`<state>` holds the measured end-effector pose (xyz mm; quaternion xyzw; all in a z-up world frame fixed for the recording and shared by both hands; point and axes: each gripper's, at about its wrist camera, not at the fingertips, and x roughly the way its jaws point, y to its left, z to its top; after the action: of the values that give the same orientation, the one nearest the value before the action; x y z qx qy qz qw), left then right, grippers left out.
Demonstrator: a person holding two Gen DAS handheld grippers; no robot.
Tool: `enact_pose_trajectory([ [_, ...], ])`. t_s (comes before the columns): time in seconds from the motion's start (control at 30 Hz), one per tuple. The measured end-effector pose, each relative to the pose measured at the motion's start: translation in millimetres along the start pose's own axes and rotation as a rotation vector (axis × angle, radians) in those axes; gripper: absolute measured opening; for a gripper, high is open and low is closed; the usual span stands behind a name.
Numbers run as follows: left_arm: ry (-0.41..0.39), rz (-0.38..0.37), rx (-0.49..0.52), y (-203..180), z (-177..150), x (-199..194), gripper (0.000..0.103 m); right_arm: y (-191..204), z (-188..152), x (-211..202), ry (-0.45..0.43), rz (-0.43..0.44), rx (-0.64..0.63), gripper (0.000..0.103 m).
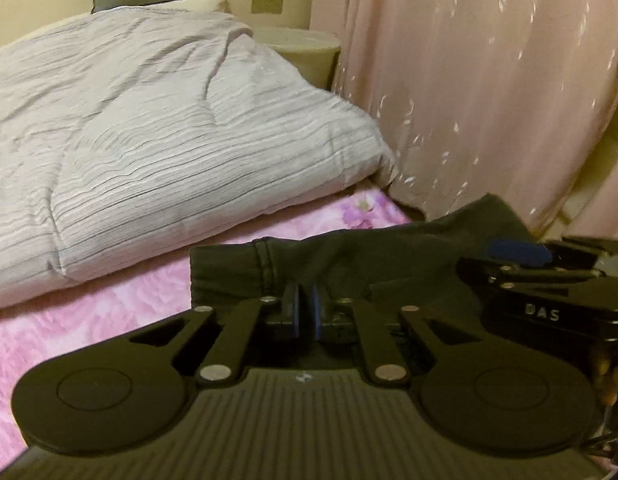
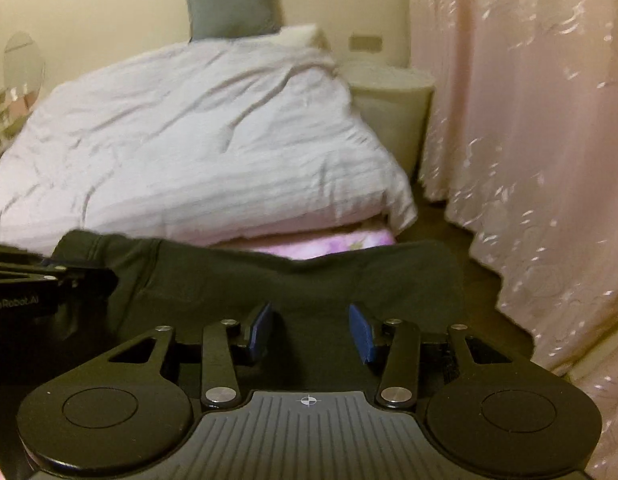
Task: Fold clothes
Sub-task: 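Lower the trousers onto the stack and open both grippers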
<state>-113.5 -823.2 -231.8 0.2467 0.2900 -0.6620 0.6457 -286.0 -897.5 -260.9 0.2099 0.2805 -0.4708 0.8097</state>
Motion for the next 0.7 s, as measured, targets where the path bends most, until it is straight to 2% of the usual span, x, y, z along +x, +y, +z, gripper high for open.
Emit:
enact_pose_trajectory([
  [0.1,-0.036,-0.007,0.017,-3,-15,-29,0.007,-4,-12,-50,-0.064,0.016,0.03,0.046],
  [0.27,-0.097,-0.018,0.045,-9,-41,-77,0.009,4,-43,-109,-0.081,0.105,0.075,0.046],
  [0.33,-0.088,0.014,0.096,-18,-48,-76,0.01,15,-57,-113,-0.058,0.109,0.055,0.046],
  [0.43,-0.064,0.066,0.168,-29,-54,-65,0.011,28,-75,-91,0.002,0.082,0.027,0.045],
  [0.57,-0.044,0.105,0.145,-26,-48,-50,0.011,39,-76,-89,-0.009,0.047,-0.014,0.045],
  [0.7,-0.057,0.115,0.109,-32,-51,-72,0.011,36,-73,-114,-0.032,0.051,0.011,0.046],
])
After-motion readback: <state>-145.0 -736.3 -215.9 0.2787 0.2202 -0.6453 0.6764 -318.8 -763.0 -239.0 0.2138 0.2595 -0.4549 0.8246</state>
